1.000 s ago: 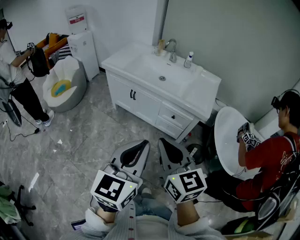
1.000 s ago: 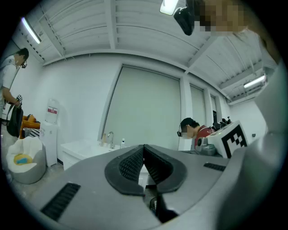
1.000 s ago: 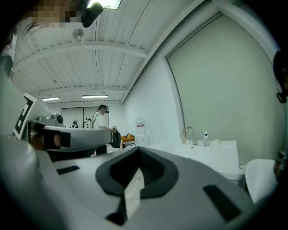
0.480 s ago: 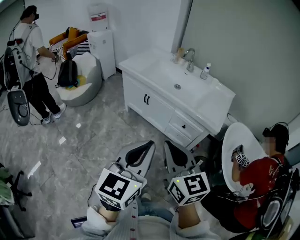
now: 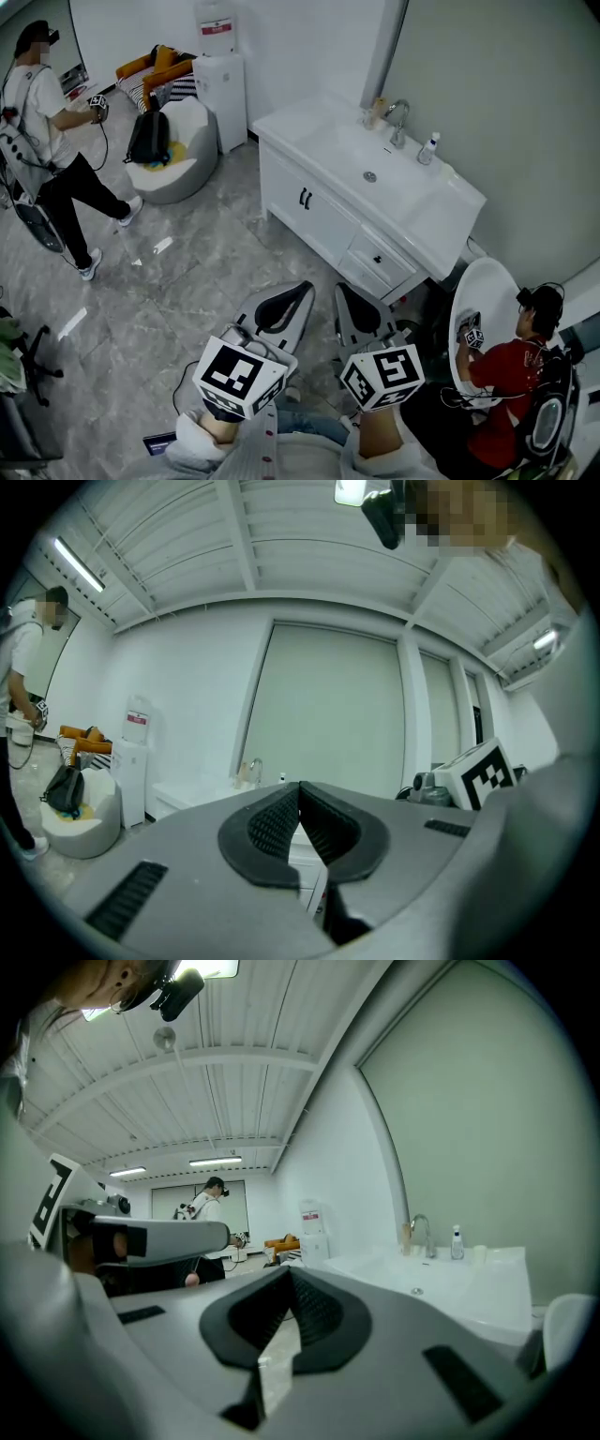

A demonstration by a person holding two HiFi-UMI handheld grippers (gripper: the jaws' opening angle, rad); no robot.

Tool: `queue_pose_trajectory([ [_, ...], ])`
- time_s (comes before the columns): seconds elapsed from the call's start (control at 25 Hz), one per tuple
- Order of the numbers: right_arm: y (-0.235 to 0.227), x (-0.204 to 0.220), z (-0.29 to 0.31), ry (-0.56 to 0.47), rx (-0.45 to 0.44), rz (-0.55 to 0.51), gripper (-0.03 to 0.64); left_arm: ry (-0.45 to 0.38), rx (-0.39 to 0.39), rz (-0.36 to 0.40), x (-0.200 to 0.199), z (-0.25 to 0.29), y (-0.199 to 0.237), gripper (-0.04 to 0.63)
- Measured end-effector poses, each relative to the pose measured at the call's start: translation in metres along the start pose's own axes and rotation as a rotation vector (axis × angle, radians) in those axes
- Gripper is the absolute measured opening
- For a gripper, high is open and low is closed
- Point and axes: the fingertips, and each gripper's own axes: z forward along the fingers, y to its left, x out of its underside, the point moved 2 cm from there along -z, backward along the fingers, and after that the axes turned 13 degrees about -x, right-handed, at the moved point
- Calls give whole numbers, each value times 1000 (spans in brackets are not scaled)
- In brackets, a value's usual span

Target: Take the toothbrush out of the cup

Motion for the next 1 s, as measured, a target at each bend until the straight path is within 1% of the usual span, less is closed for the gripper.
queue_pose_trajectory([
  [0.16,-20,-1,21,0,-1,1,9,-3,-5,-2,0,25,14,17],
  [0.28,-43,-2,44,1,6,5,9,-7,2,5,-2,56,29,17],
  [0.6,-111,-14,122,23,46,24,9,13,50,1,-14,152,79,17],
  [0.88,-152,-24,188,41,89,31,9,29,94,-6,-26,218,128,17],
  [1.0,-164,-22,208,45,102,42,9,32,109,6,-25,239,146,17],
])
